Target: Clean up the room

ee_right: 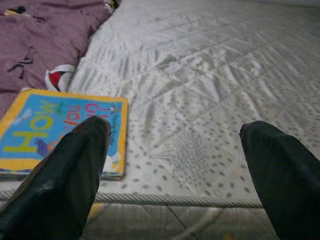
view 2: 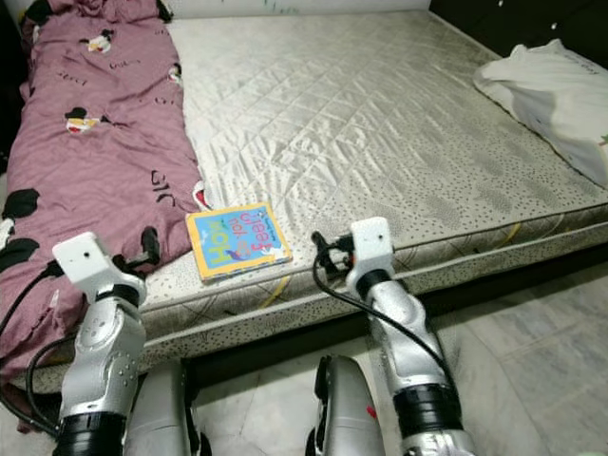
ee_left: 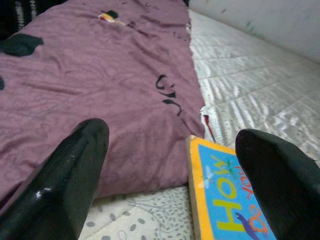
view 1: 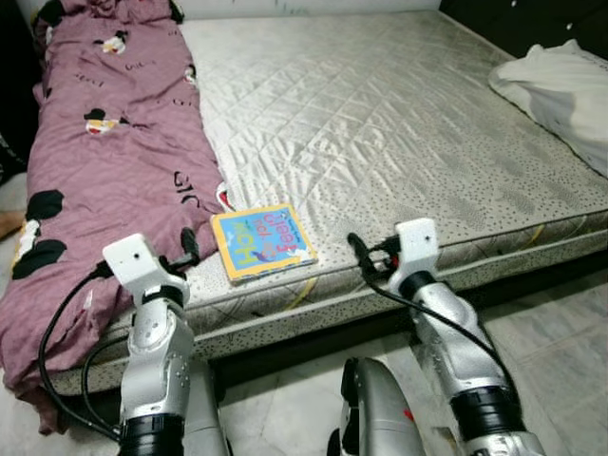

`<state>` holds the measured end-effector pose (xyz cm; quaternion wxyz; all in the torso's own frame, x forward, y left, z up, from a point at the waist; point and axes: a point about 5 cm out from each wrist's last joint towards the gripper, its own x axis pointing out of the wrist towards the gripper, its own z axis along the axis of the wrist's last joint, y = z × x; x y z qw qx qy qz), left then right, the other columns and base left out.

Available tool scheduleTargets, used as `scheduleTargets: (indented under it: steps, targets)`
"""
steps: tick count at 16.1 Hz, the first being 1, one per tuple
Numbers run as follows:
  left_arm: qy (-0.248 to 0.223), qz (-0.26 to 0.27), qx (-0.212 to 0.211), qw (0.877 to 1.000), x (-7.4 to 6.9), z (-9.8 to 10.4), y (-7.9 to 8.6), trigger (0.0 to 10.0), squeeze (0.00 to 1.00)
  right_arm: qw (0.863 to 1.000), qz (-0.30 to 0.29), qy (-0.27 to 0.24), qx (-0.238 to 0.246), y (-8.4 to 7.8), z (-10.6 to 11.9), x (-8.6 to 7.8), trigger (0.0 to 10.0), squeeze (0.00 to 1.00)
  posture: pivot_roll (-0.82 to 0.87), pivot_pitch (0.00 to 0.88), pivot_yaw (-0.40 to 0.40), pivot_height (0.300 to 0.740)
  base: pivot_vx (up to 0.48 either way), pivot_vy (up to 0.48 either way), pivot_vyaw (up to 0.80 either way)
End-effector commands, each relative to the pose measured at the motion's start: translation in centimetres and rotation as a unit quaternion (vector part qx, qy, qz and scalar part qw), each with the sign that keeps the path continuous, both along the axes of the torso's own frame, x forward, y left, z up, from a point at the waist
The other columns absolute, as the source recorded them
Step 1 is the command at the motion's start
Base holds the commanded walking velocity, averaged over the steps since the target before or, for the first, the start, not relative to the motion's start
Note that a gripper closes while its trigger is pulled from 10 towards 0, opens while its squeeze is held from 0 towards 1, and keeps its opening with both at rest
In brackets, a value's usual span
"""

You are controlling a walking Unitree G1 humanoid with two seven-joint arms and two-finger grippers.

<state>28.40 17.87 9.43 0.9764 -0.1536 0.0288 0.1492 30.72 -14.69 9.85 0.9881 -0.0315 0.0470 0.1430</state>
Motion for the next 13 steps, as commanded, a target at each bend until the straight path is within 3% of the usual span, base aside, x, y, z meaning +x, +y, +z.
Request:
scheduleTargets:
  steps: [1, 9, 13]
  targets:
    - [0.01, -0.001, -0.008, 1.0, 0.2, -0.3, -0.4, 10.0, 0.0, 1.0, -0.01, -0.002, 0.0, -0.9, 0.4, -0.2, 10.0, 0.0, -0.08, 0.126, -0.066, 0.568, 0.0, 0.0, 0.0]
    - [0.037, -0.024, -0.044, 0.998, 1.7, -1.1, -1.5, 10.0, 0.0, 0.999, -0.041, 0.024, -0.014, -3.1, 0.6, -3.4, 10.0, 0.0, -0.15, 0.202, -0.052, 0.568, 0.0, 0.0, 0.0]
    - [0.067, -0.021, -0.064, 0.995, 2.2, -2.2, -1.6, 10.0, 0.0, 0.995, -0.071, 0.037, -0.056, -6.6, 1.2, -5.5, 10.0, 0.0, -0.18, 0.255, -0.061, 0.568, 0.0, 0.0, 0.0]
